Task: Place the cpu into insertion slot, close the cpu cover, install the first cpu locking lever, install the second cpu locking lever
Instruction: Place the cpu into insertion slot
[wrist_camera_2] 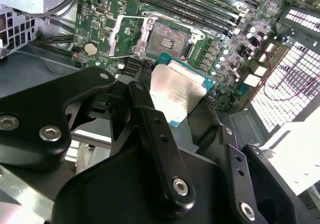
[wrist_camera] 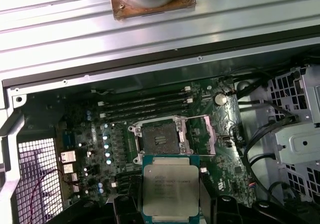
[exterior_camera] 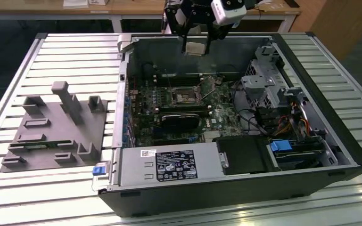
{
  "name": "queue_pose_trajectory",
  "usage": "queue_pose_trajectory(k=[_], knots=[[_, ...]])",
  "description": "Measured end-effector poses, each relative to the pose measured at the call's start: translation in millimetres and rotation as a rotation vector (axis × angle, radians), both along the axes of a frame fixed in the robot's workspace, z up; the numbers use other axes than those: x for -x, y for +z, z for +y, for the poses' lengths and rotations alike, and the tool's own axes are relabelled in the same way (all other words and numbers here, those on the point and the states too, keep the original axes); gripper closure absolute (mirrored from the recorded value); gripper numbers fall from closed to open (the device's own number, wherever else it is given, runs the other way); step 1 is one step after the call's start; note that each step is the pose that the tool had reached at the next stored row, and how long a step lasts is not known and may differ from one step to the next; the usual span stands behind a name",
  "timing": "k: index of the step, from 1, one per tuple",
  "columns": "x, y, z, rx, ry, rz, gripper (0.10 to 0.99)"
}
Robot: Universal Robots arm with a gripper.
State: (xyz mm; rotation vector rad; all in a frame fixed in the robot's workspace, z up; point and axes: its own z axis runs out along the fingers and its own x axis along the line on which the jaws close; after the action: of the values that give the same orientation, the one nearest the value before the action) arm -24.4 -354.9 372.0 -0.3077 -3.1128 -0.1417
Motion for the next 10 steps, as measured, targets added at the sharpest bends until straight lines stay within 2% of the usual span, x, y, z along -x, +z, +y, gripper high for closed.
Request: queue_pose_trajectory(k=[10], knots=[[0.0, -0.1, 0.0, 0.0, -0.025, 0.0, 0.545]])
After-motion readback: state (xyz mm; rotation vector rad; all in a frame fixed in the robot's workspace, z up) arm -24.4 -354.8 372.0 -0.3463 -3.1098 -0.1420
